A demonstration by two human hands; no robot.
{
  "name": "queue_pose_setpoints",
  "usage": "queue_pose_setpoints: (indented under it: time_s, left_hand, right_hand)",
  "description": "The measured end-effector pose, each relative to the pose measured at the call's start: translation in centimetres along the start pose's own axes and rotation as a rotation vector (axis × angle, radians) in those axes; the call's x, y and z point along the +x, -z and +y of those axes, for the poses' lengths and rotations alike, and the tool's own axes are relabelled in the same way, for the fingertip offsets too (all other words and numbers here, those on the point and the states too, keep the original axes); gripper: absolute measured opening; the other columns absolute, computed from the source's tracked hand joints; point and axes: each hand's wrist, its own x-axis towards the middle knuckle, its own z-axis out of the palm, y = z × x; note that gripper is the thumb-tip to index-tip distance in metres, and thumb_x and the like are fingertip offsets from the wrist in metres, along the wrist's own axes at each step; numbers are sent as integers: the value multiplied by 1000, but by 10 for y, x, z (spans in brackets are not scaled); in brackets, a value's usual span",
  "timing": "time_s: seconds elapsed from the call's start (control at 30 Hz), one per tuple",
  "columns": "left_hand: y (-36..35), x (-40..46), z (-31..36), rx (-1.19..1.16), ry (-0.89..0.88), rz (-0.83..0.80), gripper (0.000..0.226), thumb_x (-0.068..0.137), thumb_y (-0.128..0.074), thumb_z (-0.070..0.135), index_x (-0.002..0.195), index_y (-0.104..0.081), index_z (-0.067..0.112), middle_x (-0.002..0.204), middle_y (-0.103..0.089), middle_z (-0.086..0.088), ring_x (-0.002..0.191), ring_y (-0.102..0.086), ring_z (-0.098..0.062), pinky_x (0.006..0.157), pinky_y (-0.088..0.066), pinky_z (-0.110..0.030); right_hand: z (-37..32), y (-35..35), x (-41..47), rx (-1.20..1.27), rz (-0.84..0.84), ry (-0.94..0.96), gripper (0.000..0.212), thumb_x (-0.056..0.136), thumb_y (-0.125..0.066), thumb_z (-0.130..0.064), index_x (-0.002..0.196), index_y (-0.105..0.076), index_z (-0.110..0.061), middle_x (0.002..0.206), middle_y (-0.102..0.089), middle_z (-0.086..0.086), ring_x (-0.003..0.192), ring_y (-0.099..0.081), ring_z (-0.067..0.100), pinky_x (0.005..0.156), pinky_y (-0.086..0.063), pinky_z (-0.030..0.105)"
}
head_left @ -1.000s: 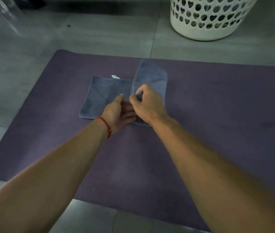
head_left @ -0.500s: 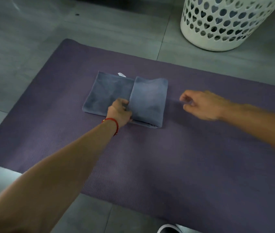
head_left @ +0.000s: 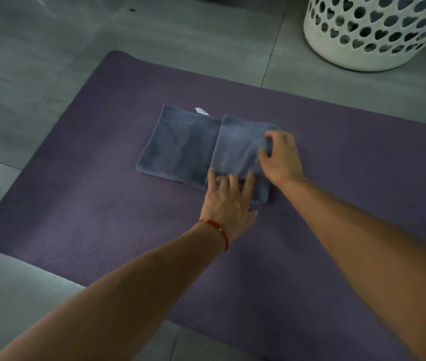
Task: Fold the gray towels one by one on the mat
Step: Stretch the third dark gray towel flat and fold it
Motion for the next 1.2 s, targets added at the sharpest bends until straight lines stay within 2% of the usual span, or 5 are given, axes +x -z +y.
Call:
queue_pose_setpoints:
  time_s: [0.23, 0.4, 0.73, 0.97, 1.2]
  left_hand:
    - [2, 22, 16, 66, 140, -63, 55, 89, -58, 56, 120, -55, 11, 117, -53, -22, 103, -55, -43, 84, -50, -56]
    - [-4, 21, 22, 164, 30, -24, 43, 94, -50, 39, 117, -60, 4, 120, -52, -18, 109, -50, -35, 89, -43, -58]
    - [20, 7, 27, -26, -104, 205, 23, 63, -76, 21, 80, -62, 15, 60, -62, -5, 52, -63, -26, 49, -47, -31]
    - [32, -61, 63, -334, -151, 330, 30, 69, -52, 27, 91, -67, 13, 65, -66, -6, 57, -65, -30, 55, -52, -33]
    - [67, -92, 28, -1070, 325, 151, 21, 86, -63, 27, 106, -61, 20, 71, -59, 10, 64, -58, -6, 57, -43, -18]
  right_hand:
    - [-3, 9, 4, 294, 24, -373, 48, 87, -70, -24, 128, -49, -11, 121, -62, 10, 106, -65, 31, 89, -57, 40]
    - [9, 17, 14, 711, -45, -569, 32, 78, -79, -11, 106, -64, -6, 106, -68, 15, 69, -64, 21, 46, -50, 22]
    - [20, 55, -33, 752, -79, -649, 18, 81, -72, -7, 96, -62, -3, 72, -60, 11, 52, -54, 17, 38, -45, 18]
    - [63, 72, -84, 830, -25, -664, 26, 86, -71, -26, 109, -64, -16, 105, -70, 12, 89, -67, 25, 62, -58, 36]
    - [36, 102, -92, 671, -88, -293, 7, 91, -65, -18, 94, -61, -23, 72, -61, 13, 43, -55, 21, 36, -36, 21]
